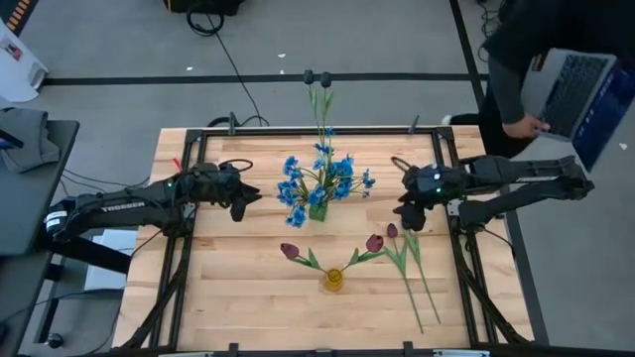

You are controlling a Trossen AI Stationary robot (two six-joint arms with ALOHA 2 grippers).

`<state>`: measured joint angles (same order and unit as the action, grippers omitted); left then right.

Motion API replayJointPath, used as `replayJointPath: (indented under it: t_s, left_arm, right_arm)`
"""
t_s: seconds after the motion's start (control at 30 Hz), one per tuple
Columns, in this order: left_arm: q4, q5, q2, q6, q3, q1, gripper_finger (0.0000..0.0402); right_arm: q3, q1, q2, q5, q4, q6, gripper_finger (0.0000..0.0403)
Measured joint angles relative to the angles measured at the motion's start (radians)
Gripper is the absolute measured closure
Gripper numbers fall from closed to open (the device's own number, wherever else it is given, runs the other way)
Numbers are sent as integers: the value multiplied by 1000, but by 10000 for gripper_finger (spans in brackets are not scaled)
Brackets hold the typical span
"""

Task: Sort flowers into vase by color
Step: Put the black tulip into the transparent vase

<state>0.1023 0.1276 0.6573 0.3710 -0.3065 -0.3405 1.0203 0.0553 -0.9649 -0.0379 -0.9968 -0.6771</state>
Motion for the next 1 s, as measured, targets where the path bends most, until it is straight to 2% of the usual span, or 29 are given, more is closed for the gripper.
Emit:
replayJointPath:
  t_s: [0.13,0.57,0.87,1.0]
  left_arm:
    - [-37,-2,1,-1,28,0,275]
    - [-31,-3,4,-3,33,0,275]
    - [-28,-3,4,-3,33,0,275]
    - [-19,-3,4,-3,33,0,275]
  right_arm:
    - [0,20,-56,68,-68,-96,188]
    - [0,100,-206,117,-315,-461,188]
    - [-1,198,-225,74,-307,-642,188]
    - [-42,267,-224,60,-265,-723,188]
